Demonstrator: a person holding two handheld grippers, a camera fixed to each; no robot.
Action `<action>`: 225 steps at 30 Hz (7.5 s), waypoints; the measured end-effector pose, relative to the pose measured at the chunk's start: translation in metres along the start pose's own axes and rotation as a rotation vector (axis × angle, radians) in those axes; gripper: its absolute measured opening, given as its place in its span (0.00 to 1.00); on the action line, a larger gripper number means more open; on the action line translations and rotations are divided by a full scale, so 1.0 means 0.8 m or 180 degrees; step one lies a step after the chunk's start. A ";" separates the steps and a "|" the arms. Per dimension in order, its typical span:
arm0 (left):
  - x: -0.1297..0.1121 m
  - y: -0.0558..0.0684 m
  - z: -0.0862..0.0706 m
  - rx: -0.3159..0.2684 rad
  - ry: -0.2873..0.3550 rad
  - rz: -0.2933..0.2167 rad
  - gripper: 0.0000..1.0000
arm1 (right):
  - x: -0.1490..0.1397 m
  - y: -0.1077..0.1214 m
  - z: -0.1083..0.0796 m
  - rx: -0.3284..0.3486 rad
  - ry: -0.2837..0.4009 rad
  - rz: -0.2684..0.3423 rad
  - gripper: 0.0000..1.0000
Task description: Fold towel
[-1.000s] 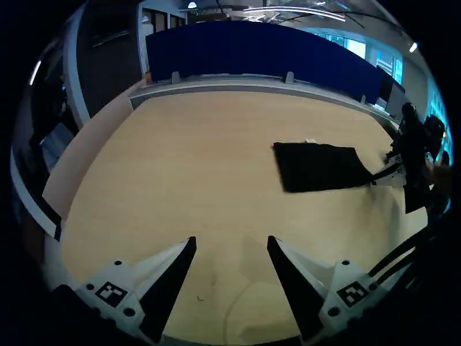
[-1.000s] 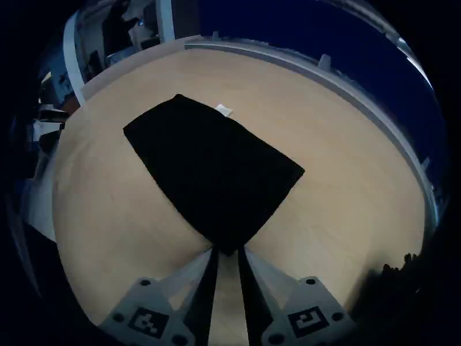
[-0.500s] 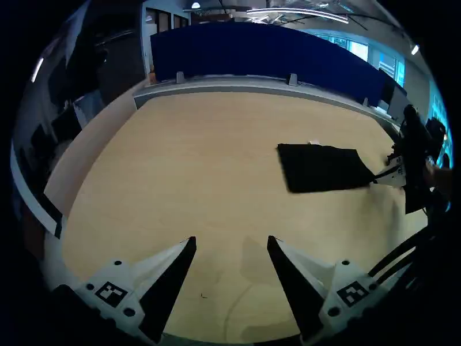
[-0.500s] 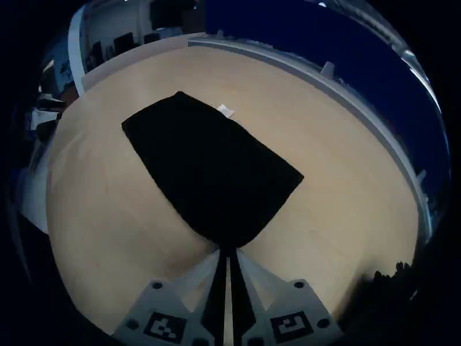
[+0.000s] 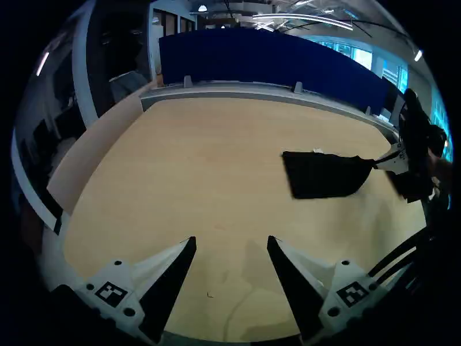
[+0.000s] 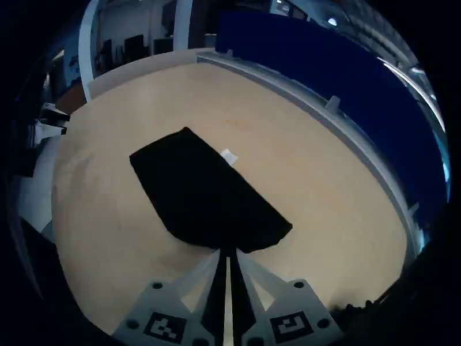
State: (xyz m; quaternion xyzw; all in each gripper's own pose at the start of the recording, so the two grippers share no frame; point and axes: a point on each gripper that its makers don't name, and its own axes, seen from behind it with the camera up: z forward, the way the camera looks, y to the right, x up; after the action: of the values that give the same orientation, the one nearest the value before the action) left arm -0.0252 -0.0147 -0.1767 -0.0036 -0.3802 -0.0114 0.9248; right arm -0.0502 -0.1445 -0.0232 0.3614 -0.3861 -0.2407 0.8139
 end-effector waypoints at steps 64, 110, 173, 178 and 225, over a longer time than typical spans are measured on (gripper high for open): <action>0.020 -0.019 -0.039 0.0062 0.0297 -0.0426 0.91 | 0.110 -0.161 0.135 0.0571 0.0031 -0.0580 0.70; 0.027 -0.006 -0.044 0.0029 0.0330 -0.0419 0.91 | 0.002 -0.143 0.103 0.0484 -0.0278 -0.0049 0.32; 0.079 0.019 -0.052 -0.0148 0.0577 -0.0281 0.91 | 0.222 -0.027 -0.078 -0.0023 0.0914 -0.0036 0.02; 0.083 0.022 -0.051 -0.0168 0.0579 -0.0262 0.91 | 0.219 0.003 -0.099 -0.0124 0.0958 0.0063 0.02; 0.127 0.078 -0.016 -0.0249 0.0506 0.0037 0.91 | -0.013 0.306 -0.282 -0.1165 0.0682 0.0945 0.02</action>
State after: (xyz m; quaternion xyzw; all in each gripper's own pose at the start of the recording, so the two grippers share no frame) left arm 0.0575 0.0457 -0.1142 -0.0411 -0.3048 -0.0211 0.9513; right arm 0.1521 0.1053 0.0622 0.1710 -0.2964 -0.1448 0.9284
